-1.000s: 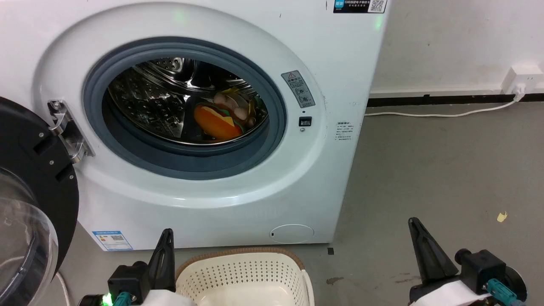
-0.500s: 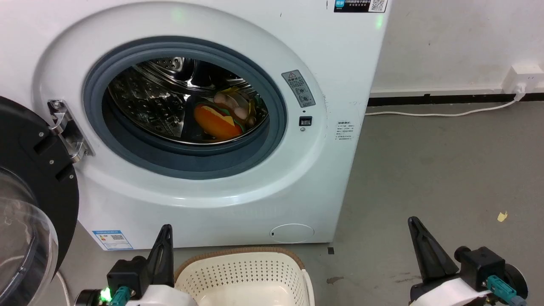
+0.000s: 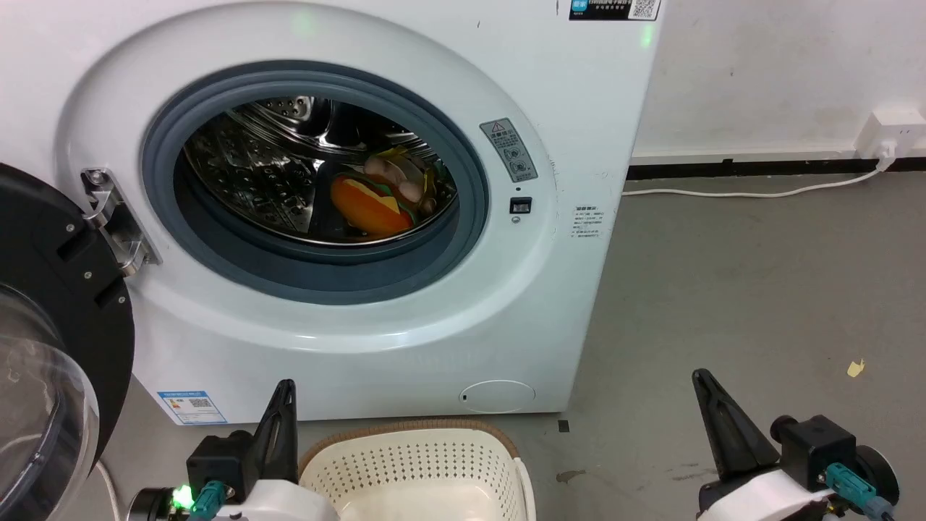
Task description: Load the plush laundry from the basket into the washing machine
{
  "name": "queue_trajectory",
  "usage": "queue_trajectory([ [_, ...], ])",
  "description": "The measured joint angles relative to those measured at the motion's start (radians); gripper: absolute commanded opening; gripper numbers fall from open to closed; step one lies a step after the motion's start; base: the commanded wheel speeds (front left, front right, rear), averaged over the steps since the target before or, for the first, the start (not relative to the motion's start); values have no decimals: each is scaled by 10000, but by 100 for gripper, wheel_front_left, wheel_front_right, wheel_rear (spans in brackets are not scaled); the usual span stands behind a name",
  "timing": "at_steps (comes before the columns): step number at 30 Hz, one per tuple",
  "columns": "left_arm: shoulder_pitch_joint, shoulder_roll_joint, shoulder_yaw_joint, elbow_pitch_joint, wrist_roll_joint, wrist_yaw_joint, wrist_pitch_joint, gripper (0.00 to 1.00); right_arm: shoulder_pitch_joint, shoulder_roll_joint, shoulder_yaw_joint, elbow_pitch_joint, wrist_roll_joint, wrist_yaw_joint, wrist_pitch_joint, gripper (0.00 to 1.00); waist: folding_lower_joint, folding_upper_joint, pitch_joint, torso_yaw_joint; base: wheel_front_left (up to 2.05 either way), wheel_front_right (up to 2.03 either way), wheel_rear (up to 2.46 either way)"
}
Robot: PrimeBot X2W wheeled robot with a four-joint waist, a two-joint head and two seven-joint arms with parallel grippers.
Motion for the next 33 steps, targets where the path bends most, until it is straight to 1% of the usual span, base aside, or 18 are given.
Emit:
queue_trajectory([
  [33, -182, -176, 414, -268, 673, -334, 671, 0, -140, 0, -192, -253, -313, 0, 706, 0, 1, 0, 48, 21, 0, 0, 0],
])
